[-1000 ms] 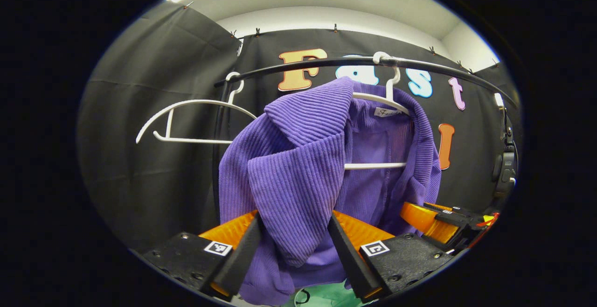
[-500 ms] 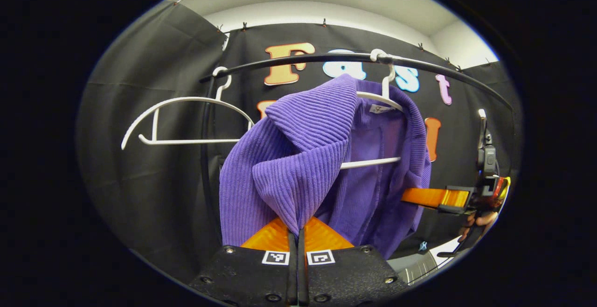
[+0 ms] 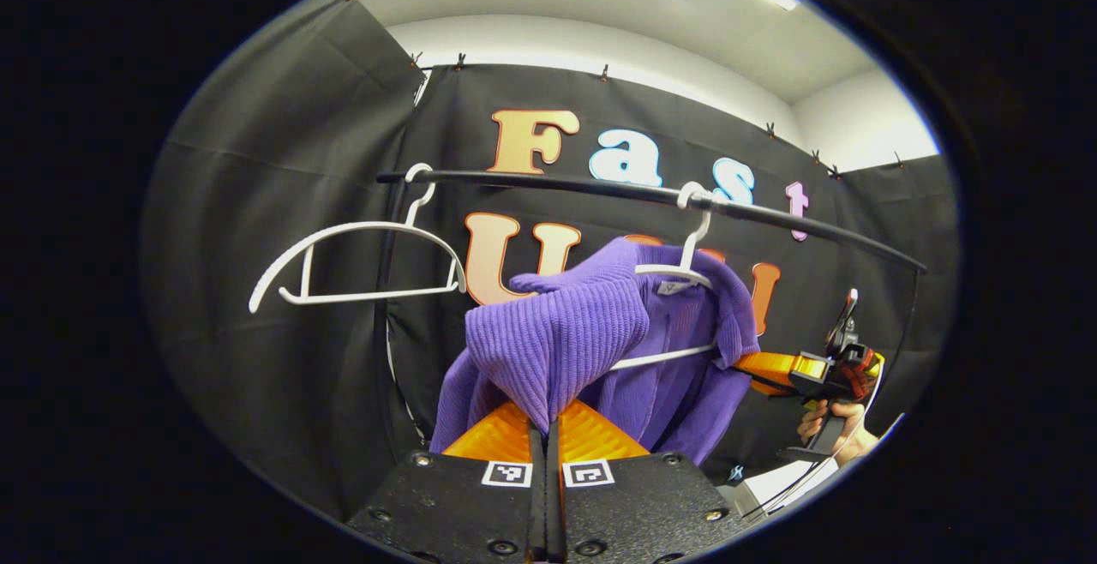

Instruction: Grasp the clothes on the hanger with both hands and then place them into the laundry hamper below.

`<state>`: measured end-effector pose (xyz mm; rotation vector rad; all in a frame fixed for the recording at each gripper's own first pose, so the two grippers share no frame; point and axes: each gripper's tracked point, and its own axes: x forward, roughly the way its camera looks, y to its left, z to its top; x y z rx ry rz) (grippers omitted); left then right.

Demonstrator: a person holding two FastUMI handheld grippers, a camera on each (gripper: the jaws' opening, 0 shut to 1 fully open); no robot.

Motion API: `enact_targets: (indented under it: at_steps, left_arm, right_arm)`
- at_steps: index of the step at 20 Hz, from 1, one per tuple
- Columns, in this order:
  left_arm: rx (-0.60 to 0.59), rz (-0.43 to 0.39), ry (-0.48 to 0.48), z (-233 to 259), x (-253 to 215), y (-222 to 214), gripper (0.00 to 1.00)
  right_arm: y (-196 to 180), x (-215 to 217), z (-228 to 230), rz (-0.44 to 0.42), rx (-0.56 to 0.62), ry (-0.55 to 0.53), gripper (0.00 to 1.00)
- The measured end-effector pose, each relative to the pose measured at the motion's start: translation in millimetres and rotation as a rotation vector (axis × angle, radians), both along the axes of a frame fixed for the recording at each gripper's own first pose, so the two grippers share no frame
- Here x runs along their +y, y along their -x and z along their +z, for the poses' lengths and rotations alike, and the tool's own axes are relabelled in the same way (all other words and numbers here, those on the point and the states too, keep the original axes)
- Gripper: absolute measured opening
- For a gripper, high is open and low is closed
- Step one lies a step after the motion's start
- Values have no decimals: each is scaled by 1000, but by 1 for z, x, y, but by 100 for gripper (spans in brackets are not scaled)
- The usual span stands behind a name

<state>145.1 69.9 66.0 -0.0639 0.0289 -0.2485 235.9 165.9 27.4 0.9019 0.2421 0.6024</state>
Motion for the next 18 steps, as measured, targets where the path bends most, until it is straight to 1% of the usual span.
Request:
enact_targets:
  at_steps: [1, 2, 5, 9, 11, 13, 18]
  left_arm:
    - [-11, 7, 8, 7, 8, 0, 0]
    - [-22, 17, 12, 15, 15, 0, 0]
    - [-53, 33, 29, 36, 32, 4, 0]
    - [-90, 68, 59, 55, 57, -2, 0]
    - [-98, 83, 65, 63, 64, -6, 0]
    - [-113, 88, 52, 69, 66, -11, 1]
    - [-149, 62, 51, 90, 71, -34, 0]
  right_arm:
    - [-1, -6, 10, 1, -7, -53, 10]
    - [-6, -13, 13, 0, -7, -83, 10]
    - [-16, -17, 29, 48, -20, -161, 10]
    - [-33, -28, 47, 66, -37, -216, 10]
    - [-42, -34, 58, 56, -52, -231, 10]
    - [-49, -34, 67, 57, -61, -230, 10]
    - [-76, -44, 76, 38, -46, -225, 10]
